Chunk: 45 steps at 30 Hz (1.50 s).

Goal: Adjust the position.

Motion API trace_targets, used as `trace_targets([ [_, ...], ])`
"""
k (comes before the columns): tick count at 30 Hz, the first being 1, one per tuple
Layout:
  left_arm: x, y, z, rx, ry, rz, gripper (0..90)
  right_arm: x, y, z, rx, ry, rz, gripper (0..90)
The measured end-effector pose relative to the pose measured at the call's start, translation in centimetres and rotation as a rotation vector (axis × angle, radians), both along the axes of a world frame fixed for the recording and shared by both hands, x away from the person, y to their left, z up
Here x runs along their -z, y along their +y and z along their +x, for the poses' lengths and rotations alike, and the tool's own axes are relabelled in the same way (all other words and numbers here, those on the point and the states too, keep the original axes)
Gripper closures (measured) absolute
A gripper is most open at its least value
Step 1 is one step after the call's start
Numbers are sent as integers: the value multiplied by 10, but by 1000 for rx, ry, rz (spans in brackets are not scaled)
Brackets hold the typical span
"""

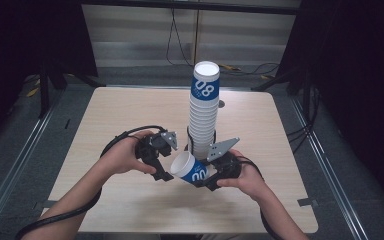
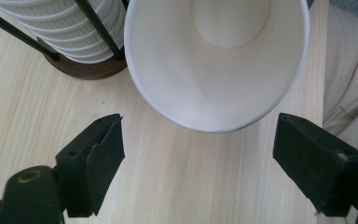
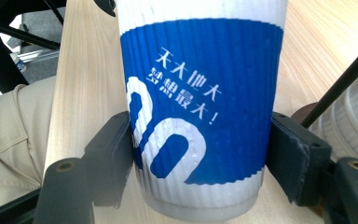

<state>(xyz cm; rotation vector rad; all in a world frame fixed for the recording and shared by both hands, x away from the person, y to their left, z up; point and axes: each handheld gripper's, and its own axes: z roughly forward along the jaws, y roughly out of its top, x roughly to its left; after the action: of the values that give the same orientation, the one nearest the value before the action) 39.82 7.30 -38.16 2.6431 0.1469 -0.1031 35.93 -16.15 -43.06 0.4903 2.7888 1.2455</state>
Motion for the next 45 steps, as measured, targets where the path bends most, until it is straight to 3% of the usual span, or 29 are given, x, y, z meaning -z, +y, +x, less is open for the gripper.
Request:
trace_targets([
  [1, 1, 1, 0, 4, -6, 5, 161, 1, 0, 0, 2, -2, 4, 288],
  [11, 2, 3, 1, -13, 5, -86, 160, 6, -2, -2, 16, 7, 45, 288],
  [29, 5, -3, 2, -11, 15, -166, 153, 9, -2, -3, 5, 3, 82, 287],
  [32, 5, -3, 3, -14, 14, -167, 153, 9, -2, -3, 5, 0, 88, 287],
  [34, 4, -3, 5, 5, 41, -157, 153, 10, -2, -3, 3, 0, 93, 287],
  [36, 6, -4, 3, -14, 27, -173, 153, 10, -2, -3, 5, -2, 94, 287],
  [45, 5, -7, 1, 4, 18, -158, 155, 10, 0, -3, -11, -10, 89, 287],
])
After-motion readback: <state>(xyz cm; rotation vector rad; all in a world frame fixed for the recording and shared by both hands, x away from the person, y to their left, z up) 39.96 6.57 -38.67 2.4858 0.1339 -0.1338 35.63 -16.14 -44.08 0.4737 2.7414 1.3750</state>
